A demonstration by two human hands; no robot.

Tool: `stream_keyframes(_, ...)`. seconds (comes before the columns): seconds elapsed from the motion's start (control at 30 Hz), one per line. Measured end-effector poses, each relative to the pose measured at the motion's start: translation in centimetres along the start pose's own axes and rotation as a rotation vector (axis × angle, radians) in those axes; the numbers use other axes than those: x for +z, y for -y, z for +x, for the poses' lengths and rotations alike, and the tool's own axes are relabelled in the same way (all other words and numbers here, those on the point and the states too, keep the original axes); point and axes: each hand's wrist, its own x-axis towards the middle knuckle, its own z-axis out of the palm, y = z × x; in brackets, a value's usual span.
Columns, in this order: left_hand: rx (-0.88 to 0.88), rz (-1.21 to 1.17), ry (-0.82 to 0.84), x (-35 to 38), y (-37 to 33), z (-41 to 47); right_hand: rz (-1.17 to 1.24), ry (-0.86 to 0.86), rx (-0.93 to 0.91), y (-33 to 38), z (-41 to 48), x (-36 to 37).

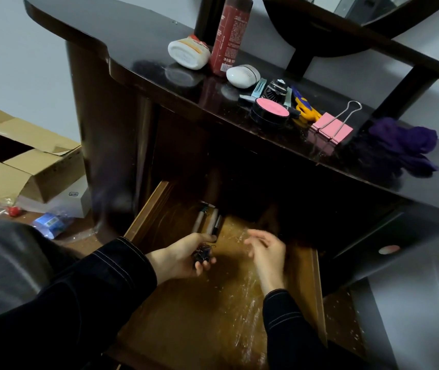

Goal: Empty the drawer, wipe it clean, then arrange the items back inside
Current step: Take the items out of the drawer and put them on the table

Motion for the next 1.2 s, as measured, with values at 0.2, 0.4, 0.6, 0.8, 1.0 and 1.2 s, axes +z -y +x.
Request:
stream_keyframes(0.2,0.017,-0.006,-0.024,0.1,0.0,0.2,-0.611,0.03,0.082,-4.1,2.5,-2.2)
stream_keyframes(0.4,0.002,-0.02,-0.01,0.1,-0.1,-0.1,-0.712,0.044,0.03,-4.6,2.0,-1.4)
stream_keyframes(0.6,-0.009,-0.106,-0.057,-0.1,-0.2,0.0,-0.446,0.087,0.075,-2.7,1.1,-0.8)
stream_keyframes(0.8,0.019,-0.211,-0.143,-0.7,-0.2,1.0,0.028,0.366,0.024,2.1,-2.6,1.8)
stream_keyframes(1.0,-0.028,-0.148,-0.065,0.0,0.1,0.6,0.04,0.514,-0.038,3.4,-4.2,2.9)
stream_keyframes(1.2,-0.014,-0.018,-0.086,0.1,-0.1,-0.1,-0.072,0.28,0.115,1.1,-2.0,1.6)
